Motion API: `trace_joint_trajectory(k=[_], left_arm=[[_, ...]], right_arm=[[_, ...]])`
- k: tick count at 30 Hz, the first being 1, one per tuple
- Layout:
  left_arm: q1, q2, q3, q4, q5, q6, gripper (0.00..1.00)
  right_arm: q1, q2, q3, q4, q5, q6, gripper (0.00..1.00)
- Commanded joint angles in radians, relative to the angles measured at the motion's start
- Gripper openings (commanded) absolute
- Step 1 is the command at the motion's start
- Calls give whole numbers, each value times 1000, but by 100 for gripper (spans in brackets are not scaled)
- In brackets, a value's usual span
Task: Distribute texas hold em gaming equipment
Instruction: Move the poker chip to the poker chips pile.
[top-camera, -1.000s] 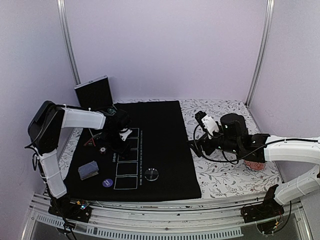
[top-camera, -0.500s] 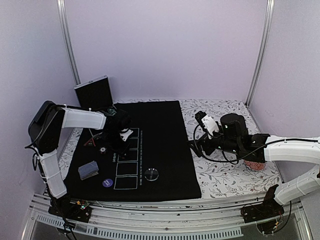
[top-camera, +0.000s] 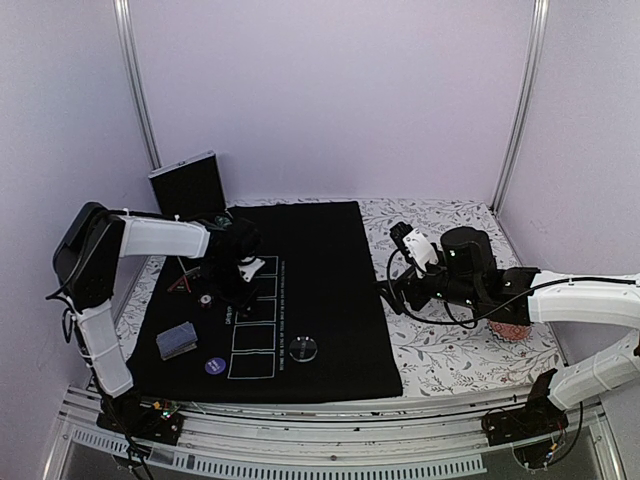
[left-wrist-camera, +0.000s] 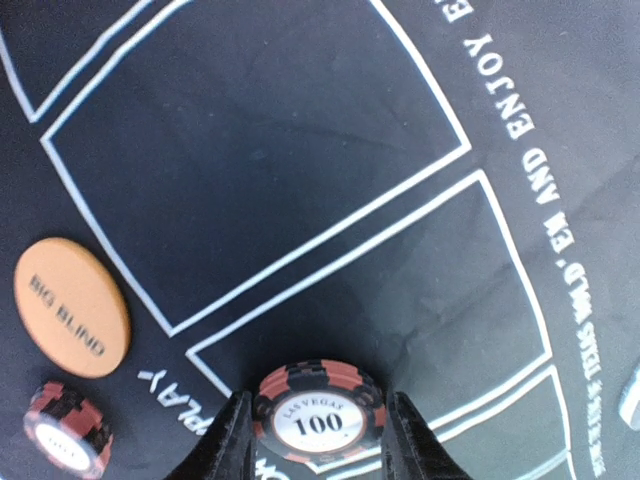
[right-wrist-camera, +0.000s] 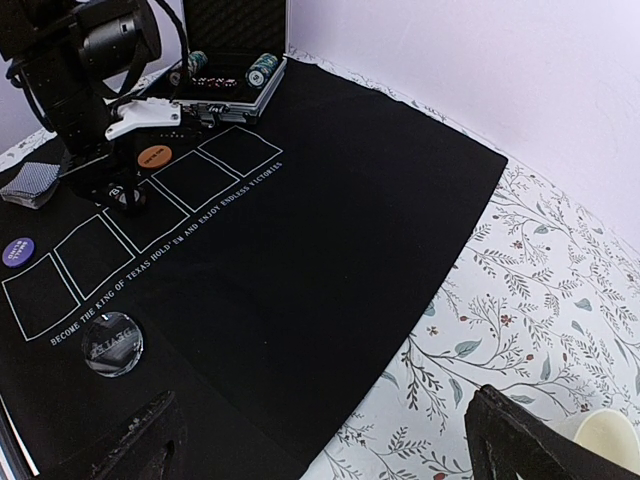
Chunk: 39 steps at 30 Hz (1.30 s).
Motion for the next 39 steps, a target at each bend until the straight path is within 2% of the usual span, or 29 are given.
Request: trace_joint_trajectory(k=[1,7,14,17,28,39], left_arm=[[1,-75,31,-29,-7,1,7],[68,-115,23,-59,-26,19,5],[261,-177,-13,-108,-107,37,5],[310,-187,-27,-90,-85,40,5],[316,-114,-18,-64,-18,39,5],[303,-73,-25,-54,-12,45,7]], right_arm=[[4,-20,-8,-12,5,5,99],[4,-23,-12,-13,4,5,99],[3,-27,-25,-3,4,4,99],[3,-22,-26,2,2,2,99],[3,-27,-33,2,3,1,99],[3,-27,-26,5,4,-5,99]])
